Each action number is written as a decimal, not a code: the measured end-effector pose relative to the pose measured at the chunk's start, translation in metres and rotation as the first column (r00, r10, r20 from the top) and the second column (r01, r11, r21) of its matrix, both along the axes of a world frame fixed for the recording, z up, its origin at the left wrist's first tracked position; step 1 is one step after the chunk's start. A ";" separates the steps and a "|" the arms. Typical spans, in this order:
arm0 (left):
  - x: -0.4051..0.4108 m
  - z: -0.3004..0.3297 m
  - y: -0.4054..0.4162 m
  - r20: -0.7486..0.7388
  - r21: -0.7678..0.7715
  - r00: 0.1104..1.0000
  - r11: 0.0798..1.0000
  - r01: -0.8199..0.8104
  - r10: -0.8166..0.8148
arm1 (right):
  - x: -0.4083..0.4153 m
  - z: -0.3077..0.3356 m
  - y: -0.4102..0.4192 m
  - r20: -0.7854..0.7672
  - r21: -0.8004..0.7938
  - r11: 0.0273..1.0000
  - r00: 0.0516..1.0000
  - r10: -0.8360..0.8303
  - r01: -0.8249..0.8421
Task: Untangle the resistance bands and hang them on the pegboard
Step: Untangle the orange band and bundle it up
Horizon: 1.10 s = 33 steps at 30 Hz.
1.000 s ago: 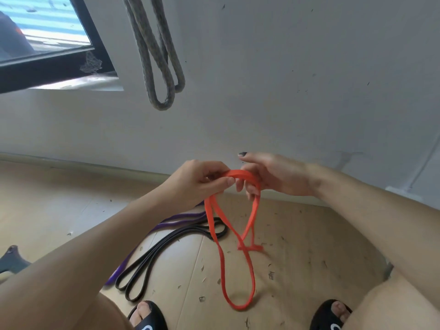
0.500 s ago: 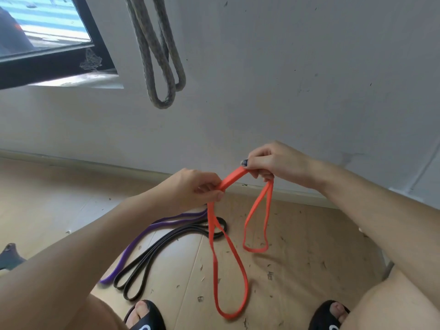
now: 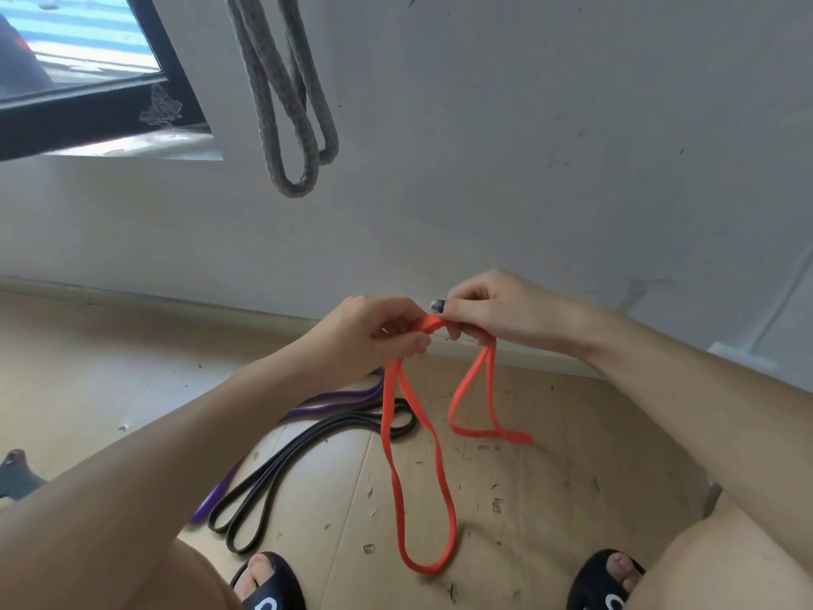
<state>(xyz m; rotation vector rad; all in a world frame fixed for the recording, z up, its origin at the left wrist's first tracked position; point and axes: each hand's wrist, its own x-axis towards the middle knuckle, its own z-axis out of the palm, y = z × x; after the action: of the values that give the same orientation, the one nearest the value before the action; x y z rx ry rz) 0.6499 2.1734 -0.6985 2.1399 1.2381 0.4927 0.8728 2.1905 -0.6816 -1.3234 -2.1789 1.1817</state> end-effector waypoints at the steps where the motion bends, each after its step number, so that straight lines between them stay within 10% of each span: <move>1: -0.001 0.000 0.000 0.009 -0.017 1.000 1.000 0.009 -0.009 | 0.003 0.002 0.001 -0.019 0.001 1.000 1.000 -0.016 0.016; 33: 0.002 -0.001 -0.005 0.051 -0.016 0.997 0.998 0.064 -0.063 | 0.008 0.010 -0.003 -0.007 -0.133 0.991 1.000 -0.006 0.005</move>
<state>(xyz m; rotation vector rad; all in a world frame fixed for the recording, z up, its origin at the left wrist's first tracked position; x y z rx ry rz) 0.6520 2.1682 -0.6992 2.1319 1.1387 0.5039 0.8808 2.1871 -0.6712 -1.3736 -2.1222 1.3479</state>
